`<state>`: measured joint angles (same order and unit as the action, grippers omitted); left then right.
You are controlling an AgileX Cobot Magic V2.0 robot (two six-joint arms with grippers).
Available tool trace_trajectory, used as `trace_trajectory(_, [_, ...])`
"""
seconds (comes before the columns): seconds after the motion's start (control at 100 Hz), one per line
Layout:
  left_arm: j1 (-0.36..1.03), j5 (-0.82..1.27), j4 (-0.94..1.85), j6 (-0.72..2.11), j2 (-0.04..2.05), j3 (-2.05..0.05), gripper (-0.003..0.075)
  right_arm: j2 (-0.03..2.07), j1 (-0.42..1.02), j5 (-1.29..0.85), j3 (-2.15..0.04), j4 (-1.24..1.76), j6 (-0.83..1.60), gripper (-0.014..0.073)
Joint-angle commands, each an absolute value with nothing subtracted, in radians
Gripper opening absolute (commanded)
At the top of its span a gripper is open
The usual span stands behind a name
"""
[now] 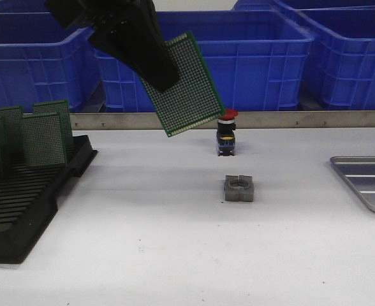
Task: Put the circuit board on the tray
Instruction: 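Bring the right gripper to the held board and grasp its lower edge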
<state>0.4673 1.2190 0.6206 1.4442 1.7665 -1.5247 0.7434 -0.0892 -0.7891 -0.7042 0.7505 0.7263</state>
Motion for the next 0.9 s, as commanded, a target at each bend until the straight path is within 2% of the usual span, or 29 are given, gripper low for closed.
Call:
trace_trajectory(0.0, [0.476, 1.274, 0.679, 1.435, 1.714, -1.555, -0.0018, 0.841, -0.084, -0.828, -0.749, 1.000, 1.031, 0.0393])
trace_trajectory(0.12, [0.476, 1.274, 0.679, 1.435, 1.714, -1.555, -0.0018, 0.979, -0.084, -0.943, -0.761, 1.175, 1.370, 0.0393])
trace_trajectory(0.24, [0.476, 1.274, 0.679, 1.435, 1.714, -1.555, -0.0018, 1.088, -0.078, -0.990, -0.771, 1.270, 1.514, 0.0393])
trace_trajectory(0.63, [0.476, 1.274, 0.679, 1.435, 1.714, -1.555, -0.0018, 1.382, 0.153, -0.919, -0.906, 1.270, 1.573, 0.0393])
trace_trajectory(0.89, [0.476, 1.274, 0.679, 1.435, 1.714, -1.555, -0.0018, 1.521, 0.215, -0.917, -1.007, 1.270, 1.574, 0.0393])
